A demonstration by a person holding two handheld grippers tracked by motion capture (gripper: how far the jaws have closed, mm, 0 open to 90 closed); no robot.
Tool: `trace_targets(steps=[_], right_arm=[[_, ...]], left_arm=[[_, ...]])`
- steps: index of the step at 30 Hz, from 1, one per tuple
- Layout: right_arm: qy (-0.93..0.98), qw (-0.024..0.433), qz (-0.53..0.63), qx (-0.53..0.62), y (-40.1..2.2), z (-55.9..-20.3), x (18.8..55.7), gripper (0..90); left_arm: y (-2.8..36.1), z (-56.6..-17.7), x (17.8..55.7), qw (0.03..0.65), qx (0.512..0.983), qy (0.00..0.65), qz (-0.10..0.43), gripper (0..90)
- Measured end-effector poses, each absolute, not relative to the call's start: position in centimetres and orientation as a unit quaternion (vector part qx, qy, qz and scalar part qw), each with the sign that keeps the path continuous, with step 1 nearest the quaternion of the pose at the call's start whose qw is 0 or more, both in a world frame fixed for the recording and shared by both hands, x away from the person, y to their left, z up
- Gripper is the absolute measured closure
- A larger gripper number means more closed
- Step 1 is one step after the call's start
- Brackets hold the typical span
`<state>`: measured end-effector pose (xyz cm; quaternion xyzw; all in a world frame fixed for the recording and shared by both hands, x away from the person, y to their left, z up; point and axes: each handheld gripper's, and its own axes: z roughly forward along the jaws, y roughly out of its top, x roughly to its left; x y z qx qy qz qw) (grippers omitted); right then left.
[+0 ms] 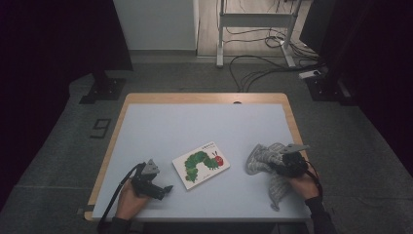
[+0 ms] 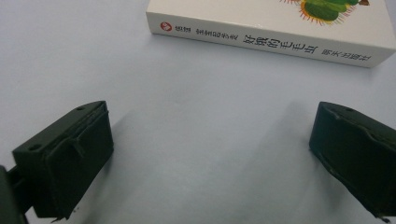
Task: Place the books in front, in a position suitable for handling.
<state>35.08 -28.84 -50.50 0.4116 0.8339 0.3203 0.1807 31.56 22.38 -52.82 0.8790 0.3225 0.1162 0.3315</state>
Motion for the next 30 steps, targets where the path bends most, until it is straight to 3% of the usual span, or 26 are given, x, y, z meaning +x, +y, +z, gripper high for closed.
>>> trace_targets(steps=[5, 8, 9, 13, 14, 15, 17, 30], right_arm=[[0.829, 0.175, 0.328, 0.418, -29.2, -51.3, 35.1, 55.8], [0.828, 0.171, 0.329, 0.42, -29.4, -51.5, 35.1, 49.6], [0.827, 0.172, 0.328, 0.422, -29.4, -51.5, 35.0, 43.5], [0.827, 0.174, 0.326, 0.425, -29.4, -51.5, 35.0, 33.8], [0.826, 0.177, 0.326, 0.425, -29.4, -51.4, 35.0, 26.4], [0.826, 0.177, 0.326, 0.425, -29.4, -51.4, 35.0, 26.4], [0.825, 0.183, 0.327, 0.422, -29.5, -51.0, 34.9, 16.0], [0.823, 0.2, 0.343, 0.406, -28.5, -48.6, 35.0, 2.0]], left_arm=[[22.4, -52.8, 31.6, 0.331, 0.879, 0.323, 0.116, 0.0], [22.4, -52.8, 31.6, 0.332, 0.879, 0.323, 0.116, 0.0], [22.4, -52.8, 31.6, 0.331, 0.879, 0.323, 0.116, 0.0], [22.4, -52.8, 31.6, 0.332, 0.879, 0.323, 0.116, 0.0], [22.4, -52.8, 31.6, 0.332, 0.879, 0.323, 0.116, 0.0], [22.4, -52.8, 31.6, 0.332, 0.879, 0.323, 0.116, 0.0], [22.4, -52.8, 31.6, 0.332, 0.879, 0.323, 0.116, 0.0], [22.4, -52.8, 31.6, 0.332, 0.879, 0.323, 0.116, 0.0]])
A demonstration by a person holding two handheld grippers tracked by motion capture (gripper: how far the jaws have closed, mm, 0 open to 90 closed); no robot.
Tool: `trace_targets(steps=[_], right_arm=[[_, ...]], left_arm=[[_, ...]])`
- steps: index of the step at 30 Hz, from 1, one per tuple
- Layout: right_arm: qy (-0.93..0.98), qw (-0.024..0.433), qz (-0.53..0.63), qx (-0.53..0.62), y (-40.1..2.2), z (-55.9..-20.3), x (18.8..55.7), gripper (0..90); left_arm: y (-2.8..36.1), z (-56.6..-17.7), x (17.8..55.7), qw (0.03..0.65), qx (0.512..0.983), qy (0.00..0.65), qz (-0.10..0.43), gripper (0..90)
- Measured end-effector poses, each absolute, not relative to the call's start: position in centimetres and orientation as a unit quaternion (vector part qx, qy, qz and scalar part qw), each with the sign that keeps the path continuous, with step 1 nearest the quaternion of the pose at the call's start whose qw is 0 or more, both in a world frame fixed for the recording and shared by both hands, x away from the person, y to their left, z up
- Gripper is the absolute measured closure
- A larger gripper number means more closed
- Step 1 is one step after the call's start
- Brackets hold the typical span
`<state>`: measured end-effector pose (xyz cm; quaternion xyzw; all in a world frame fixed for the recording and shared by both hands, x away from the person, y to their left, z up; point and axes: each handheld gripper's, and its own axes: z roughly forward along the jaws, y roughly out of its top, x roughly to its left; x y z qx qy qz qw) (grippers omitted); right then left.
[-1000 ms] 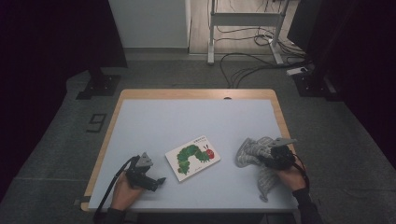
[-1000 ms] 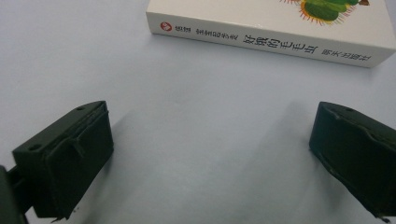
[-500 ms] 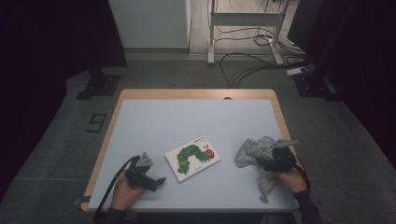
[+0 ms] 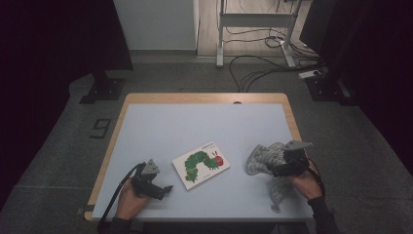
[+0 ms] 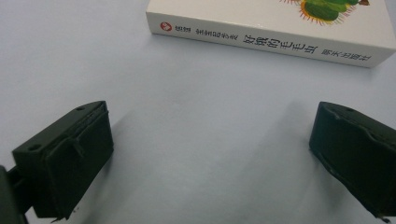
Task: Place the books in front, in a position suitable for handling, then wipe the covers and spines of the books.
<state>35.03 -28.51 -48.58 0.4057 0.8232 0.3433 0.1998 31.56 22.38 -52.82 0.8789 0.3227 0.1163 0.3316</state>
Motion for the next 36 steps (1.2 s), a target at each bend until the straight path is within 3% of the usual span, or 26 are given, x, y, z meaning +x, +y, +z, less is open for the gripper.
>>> trace_targets(steps=[15, 36], right_arm=[[0.838, 0.195, 0.352, 0.368, -24.2, -46.4, 36.4, 1.3], [0.869, 0.143, 0.352, 0.316, -16.3, -48.1, 39.2, 0.0]], left_arm=[[22.3, -52.8, 31.6, 0.331, 0.879, 0.322, 0.117, 0.0], [19.5, -52.7, 32.8, 0.333, 0.893, 0.285, 0.102, 0.0]])
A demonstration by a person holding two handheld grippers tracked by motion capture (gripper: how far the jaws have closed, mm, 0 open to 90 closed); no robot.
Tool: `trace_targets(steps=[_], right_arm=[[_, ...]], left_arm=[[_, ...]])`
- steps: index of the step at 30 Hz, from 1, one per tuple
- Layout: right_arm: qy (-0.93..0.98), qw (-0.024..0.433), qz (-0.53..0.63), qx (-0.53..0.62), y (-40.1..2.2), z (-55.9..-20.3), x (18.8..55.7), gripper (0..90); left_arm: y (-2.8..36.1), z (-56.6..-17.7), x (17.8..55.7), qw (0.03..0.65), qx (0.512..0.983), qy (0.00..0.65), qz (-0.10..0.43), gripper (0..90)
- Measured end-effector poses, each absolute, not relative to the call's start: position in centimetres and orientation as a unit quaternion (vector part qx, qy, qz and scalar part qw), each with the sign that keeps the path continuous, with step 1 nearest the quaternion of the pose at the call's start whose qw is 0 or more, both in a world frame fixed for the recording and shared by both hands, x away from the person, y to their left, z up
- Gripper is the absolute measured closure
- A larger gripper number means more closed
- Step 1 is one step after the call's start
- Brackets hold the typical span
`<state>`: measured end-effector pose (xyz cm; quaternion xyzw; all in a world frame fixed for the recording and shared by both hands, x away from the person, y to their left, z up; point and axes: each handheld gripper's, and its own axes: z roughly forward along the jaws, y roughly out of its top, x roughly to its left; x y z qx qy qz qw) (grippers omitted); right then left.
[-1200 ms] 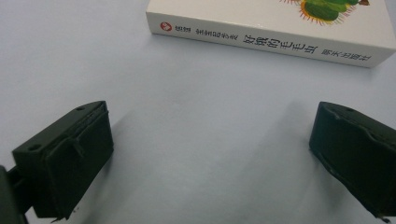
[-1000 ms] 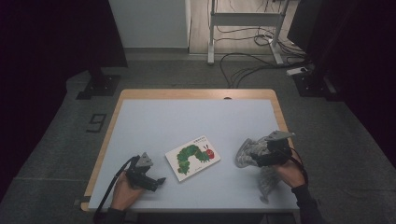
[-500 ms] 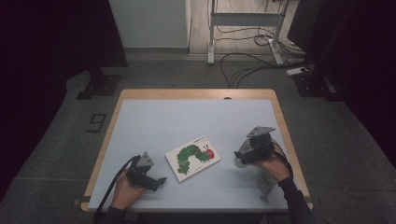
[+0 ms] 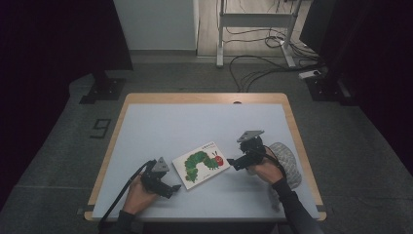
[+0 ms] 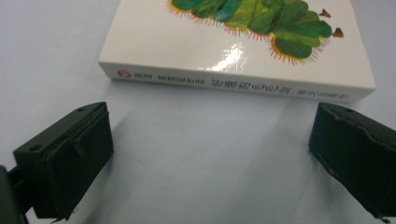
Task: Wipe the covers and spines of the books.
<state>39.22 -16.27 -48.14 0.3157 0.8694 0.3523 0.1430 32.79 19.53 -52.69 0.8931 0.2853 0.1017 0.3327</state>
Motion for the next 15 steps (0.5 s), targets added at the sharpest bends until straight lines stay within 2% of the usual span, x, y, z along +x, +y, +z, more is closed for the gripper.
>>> trace_targets(steps=[15], right_arm=[[0.884, 0.103, 0.345, 0.298, -12.5, -50.1, 41.5, 0.0]], left_arm=[[18.0, -52.8, 33.3, 0.337, 0.9, 0.259, 0.093, 0.0]])
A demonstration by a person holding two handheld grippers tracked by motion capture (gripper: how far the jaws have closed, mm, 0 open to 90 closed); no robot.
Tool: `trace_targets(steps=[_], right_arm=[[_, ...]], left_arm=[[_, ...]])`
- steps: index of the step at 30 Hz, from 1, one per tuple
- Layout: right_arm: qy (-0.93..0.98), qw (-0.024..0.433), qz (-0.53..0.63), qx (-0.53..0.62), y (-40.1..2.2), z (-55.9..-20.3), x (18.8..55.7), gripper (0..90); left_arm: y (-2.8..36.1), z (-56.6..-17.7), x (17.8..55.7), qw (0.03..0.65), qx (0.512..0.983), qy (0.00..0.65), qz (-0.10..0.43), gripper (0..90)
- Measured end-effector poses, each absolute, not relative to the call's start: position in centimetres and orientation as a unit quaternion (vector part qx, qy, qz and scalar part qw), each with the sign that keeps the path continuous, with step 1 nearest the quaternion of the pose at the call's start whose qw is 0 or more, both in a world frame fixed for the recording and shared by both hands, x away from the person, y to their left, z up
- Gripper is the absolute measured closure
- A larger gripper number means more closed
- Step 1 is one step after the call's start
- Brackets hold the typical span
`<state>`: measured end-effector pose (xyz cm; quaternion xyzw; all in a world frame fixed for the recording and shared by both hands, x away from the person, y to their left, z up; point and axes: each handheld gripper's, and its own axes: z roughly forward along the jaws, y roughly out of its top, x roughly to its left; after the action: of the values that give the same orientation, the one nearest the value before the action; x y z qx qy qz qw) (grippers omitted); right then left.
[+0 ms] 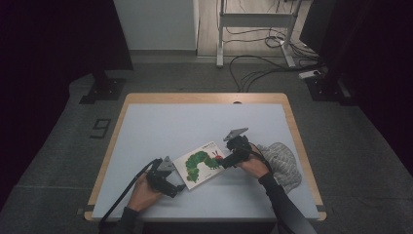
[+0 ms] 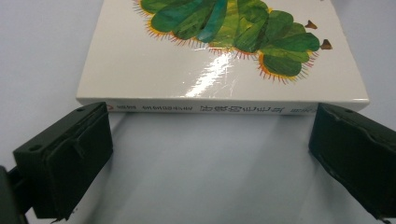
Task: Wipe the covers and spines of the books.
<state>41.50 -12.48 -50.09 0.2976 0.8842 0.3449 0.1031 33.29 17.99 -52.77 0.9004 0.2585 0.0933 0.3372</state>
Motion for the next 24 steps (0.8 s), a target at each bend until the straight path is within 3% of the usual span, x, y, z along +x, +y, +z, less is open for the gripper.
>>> trace_targets(steps=[24], right_arm=[[0.878, 0.04, 0.365, 0.308, -8.5, -52.4, 44.8, 0.0]], left_arm=[[17.6, -52.8, 33.2, 0.336, 0.899, 0.263, 0.095, 0.0]])
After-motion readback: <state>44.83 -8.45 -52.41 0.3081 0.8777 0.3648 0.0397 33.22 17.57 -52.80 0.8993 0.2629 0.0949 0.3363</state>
